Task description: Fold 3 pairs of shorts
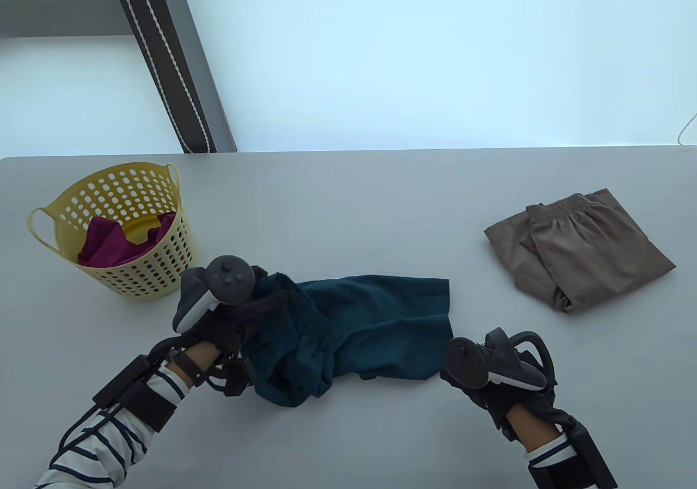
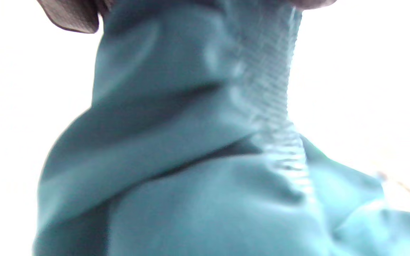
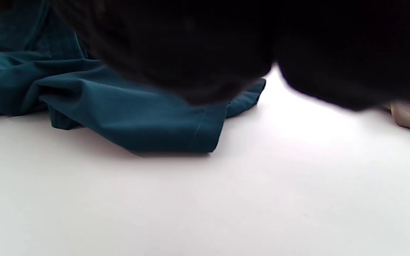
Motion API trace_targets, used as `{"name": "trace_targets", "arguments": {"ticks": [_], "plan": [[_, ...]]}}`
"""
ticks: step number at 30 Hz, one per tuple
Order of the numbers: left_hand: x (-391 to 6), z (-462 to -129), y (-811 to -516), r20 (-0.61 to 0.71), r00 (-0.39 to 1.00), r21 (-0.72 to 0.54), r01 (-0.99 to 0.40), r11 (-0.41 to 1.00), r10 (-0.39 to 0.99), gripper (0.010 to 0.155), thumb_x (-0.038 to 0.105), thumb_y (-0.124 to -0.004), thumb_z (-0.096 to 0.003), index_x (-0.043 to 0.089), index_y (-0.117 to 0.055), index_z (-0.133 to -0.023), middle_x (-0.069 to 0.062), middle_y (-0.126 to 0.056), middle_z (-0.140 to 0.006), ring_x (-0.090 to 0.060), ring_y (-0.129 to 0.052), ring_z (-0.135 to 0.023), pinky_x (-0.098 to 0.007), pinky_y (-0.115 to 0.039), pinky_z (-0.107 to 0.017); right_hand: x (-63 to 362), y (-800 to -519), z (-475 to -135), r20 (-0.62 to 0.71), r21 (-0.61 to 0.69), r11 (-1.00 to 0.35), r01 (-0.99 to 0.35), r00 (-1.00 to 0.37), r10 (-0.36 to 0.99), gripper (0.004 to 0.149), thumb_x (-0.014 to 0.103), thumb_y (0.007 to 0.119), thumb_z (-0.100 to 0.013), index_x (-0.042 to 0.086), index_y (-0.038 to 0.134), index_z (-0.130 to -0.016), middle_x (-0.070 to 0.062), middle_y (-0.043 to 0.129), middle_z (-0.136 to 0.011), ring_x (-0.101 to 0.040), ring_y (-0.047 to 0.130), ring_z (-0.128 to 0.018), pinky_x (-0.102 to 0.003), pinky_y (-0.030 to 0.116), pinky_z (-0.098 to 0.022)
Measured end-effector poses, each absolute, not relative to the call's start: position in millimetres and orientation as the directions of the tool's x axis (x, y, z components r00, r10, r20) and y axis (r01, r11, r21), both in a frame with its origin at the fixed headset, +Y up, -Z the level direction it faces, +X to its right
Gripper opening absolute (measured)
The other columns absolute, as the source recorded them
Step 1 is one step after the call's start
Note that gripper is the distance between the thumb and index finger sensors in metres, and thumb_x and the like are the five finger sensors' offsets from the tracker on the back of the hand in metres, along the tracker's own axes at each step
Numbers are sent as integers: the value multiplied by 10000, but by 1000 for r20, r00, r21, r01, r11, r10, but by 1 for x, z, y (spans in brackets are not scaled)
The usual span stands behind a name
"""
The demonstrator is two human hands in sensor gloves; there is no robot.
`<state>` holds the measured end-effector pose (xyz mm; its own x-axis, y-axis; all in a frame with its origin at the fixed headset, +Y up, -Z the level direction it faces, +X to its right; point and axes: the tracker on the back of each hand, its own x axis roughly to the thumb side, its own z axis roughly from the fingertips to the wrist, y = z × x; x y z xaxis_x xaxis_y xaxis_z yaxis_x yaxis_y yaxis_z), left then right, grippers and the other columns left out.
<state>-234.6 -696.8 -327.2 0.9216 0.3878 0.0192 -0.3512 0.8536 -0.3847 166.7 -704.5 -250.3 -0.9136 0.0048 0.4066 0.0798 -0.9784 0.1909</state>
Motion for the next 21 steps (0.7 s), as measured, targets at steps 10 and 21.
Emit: {"name": "trace_targets", "arguments": {"ticks": [10,21], "plan": [[-224,-301,-670,312,950,-180,41,983,17,935,491,-606,-505,22,-8,-1049,-452,-182,-1106,-595,-580,-983,-756,-501,-673,169,-706,-253,388,203,-976,76,-922,9,404,480,650,-473,187,898,-347,-25,955,-163,-201,970,-38,-434,840,-140],[-120,-324,-742,715,448,19,755,656,-537,785,576,-622,-372,355,-295,-1051,-292,-237,-1174,-521,-548,-1054,-704,-503,-730,166,-711,-252,396,214,-971,110,-918,-17,402,480,650,-471,186,898,-354,-29,959,-173,-206,976,-49,-437,842,-148]]}}
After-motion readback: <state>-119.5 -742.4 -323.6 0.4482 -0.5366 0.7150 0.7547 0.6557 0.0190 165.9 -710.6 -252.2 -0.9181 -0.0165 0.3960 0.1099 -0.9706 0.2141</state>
